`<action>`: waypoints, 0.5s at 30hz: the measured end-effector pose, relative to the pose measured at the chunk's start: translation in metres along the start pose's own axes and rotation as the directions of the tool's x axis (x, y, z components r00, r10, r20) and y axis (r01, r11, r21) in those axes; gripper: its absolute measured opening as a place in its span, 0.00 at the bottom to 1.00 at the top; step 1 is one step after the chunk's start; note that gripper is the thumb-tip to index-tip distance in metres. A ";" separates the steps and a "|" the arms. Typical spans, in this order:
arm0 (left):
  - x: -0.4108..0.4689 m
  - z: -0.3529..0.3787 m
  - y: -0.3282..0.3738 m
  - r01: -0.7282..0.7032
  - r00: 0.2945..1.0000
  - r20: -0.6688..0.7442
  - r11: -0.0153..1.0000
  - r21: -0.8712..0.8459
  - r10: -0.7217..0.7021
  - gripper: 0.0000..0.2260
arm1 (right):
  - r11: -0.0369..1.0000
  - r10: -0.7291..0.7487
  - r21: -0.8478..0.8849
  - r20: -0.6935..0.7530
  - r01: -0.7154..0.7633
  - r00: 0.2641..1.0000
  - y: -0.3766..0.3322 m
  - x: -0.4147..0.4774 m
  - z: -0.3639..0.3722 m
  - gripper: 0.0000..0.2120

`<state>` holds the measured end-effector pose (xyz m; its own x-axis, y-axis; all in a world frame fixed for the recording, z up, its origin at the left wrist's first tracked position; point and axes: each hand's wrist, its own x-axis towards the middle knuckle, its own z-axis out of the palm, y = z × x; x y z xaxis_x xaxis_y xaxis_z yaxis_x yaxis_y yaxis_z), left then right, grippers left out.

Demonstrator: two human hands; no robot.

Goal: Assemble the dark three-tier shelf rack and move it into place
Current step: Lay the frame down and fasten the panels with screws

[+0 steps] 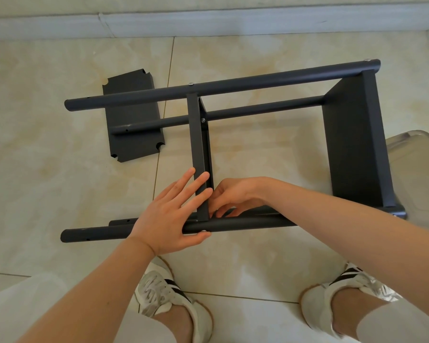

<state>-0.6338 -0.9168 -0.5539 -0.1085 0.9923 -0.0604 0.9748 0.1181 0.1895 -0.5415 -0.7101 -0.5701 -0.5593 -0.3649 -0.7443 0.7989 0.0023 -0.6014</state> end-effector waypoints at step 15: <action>0.000 0.000 0.000 -0.001 1.000 0.007 1.000 0.002 0.001 0.36 | 0.999 0.032 -0.009 -0.010 -0.032 0.999 0.002 0.005 -0.001 0.05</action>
<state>-0.6337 -0.9171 -0.5539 -0.1067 0.9921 -0.0667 0.9752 0.1175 0.1875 -0.5430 -0.7105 -0.5751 -0.5357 -0.3549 -0.7662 0.8144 0.0227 -0.5799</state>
